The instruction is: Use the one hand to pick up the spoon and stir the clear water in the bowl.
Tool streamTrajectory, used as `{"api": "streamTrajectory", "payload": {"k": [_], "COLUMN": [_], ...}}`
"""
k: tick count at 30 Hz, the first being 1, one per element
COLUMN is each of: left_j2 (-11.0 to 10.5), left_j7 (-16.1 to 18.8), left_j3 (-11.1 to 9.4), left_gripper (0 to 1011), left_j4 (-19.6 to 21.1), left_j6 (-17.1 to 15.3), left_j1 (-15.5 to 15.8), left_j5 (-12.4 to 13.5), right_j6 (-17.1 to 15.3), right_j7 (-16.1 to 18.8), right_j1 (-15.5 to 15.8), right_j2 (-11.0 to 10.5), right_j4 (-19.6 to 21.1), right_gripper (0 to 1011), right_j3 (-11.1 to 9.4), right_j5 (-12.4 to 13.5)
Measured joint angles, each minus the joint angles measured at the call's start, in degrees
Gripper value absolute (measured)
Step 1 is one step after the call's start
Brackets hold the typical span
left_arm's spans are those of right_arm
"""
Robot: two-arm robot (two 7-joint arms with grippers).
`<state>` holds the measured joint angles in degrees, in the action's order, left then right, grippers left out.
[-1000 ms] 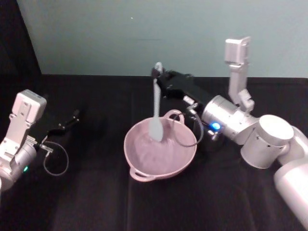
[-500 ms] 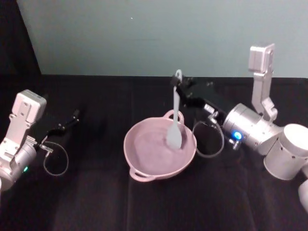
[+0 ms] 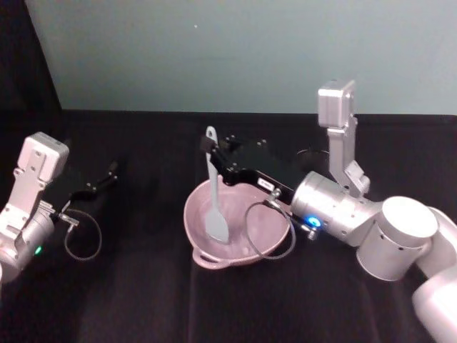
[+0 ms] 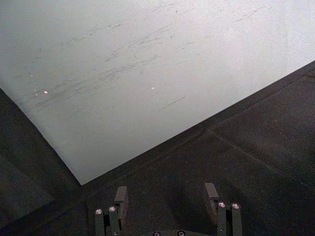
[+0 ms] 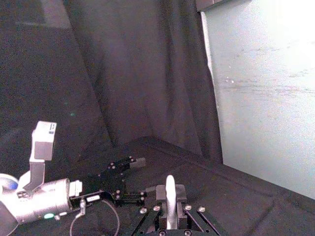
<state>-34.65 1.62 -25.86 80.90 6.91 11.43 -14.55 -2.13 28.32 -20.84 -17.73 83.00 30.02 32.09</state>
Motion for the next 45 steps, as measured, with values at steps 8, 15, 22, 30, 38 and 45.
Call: {"api": "streamTrajectory", "payload": {"k": [8,15,22,30,38,45], "left_j2": [0.0,0.0,0.0,0.0,0.0,0.0], "left_j7": [0.0,0.0,0.0,0.0,0.0,0.0], "left_j3": [0.0,0.0,0.0,0.0,0.0,0.0], "left_gripper": [1011,1011,1011,1011,1011,1011], "left_j4": [0.0,0.0,0.0,0.0,0.0,0.0], "left_j6": [0.0,0.0,0.0,0.0,0.0,0.0], "left_j1": [0.0,0.0,0.0,0.0,0.0,0.0], "left_j5": [0.0,0.0,0.0,0.0,0.0,0.0], "right_j6": [1.0,2.2,2.5,1.7,-0.1,-2.5], "right_j7": [0.0,-0.4,-1.3,-1.6,-0.9,0.7], "right_j1": [-3.8,-6.7,-7.0,-5.0,-2.3,-1.0], "right_j2": [3.6,5.1,3.5,0.9,-1.5,-2.6], "right_j4": [-5.6,-10.8,-12.1,-9.6,-4.6,-1.0], "right_gripper": [110,110,110,110,110,110], "right_j3": [0.4,-0.7,-3.5,-5.6,-6.0,-3.0], "right_j5": [0.1,-0.1,-0.2,0.3,1.2,1.3]}}
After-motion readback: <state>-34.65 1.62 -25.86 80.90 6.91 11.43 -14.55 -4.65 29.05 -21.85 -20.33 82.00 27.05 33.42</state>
